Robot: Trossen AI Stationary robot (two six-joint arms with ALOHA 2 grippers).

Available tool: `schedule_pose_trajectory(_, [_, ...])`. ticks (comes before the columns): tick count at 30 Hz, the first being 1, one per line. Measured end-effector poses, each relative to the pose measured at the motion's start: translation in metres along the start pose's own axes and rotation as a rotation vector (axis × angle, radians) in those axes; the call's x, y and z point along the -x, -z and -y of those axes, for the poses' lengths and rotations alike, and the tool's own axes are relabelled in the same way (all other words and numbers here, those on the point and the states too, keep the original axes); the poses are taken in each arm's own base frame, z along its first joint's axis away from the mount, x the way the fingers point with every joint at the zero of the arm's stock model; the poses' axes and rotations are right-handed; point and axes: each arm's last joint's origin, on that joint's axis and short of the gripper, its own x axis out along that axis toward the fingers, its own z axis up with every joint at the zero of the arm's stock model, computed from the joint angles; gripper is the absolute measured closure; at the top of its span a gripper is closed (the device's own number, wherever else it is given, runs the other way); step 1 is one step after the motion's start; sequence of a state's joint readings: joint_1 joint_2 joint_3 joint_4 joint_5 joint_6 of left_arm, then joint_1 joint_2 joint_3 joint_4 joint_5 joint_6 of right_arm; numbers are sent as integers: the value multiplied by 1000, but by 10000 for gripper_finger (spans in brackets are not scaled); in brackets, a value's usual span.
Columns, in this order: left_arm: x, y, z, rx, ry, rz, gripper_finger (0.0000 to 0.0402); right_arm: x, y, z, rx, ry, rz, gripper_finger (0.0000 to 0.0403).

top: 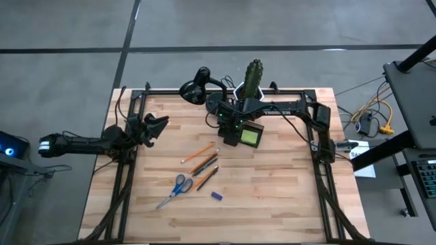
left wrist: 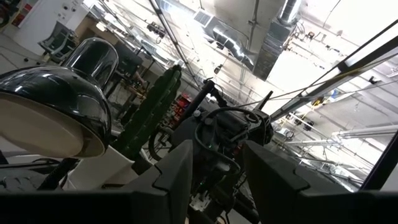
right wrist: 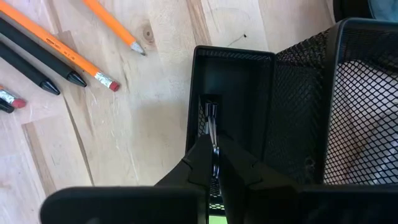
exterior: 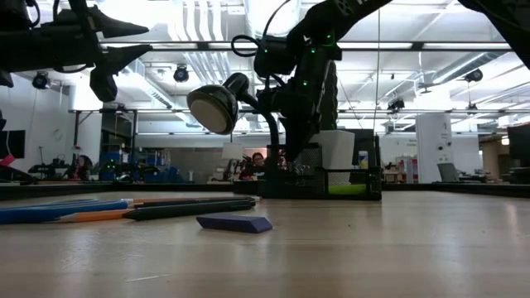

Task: Pick and place office supplies into organizer
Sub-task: Put the black binder clip into the black desk organizer, then put the blue eraser into the black desk organizer

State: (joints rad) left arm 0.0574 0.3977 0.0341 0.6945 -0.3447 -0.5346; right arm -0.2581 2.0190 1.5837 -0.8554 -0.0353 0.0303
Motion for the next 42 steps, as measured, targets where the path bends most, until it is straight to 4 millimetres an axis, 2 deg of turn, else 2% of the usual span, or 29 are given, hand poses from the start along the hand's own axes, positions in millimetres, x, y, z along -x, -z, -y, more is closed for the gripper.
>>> schedule_pose_trajectory(19, [0,0,0,0,0,1,274,0,0,0,-22,-1,6,392])
schedule_pose_trajectory(36, [0,0,0,0,0,1,274,0,0,0,-22,0,7,338])
schedule_pose_trajectory(42, [0,0,0,0,0,1,274,11,-3,-1,-102,-1,35,332])
